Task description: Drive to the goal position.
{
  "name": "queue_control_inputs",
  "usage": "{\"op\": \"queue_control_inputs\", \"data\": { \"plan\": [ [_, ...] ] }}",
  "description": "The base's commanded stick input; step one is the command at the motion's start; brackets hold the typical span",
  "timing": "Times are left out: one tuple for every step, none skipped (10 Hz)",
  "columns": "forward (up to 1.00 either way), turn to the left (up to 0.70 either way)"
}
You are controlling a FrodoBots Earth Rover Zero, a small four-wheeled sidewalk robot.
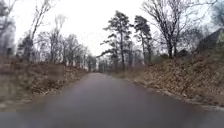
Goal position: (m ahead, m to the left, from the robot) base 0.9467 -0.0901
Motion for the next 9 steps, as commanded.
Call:
{"op": "queue_control_inputs", "data": {
  "plan": [
    [1.00,0.01],
    [1.00,0.01],
    [1.00,0.01],
    [1.00,0.01],
    [1.00,0.01],
    [1.00,0.01],
    [1.00,0.01],
    [0.66,0.01],
    [0.32,0.00]
  ]
}}
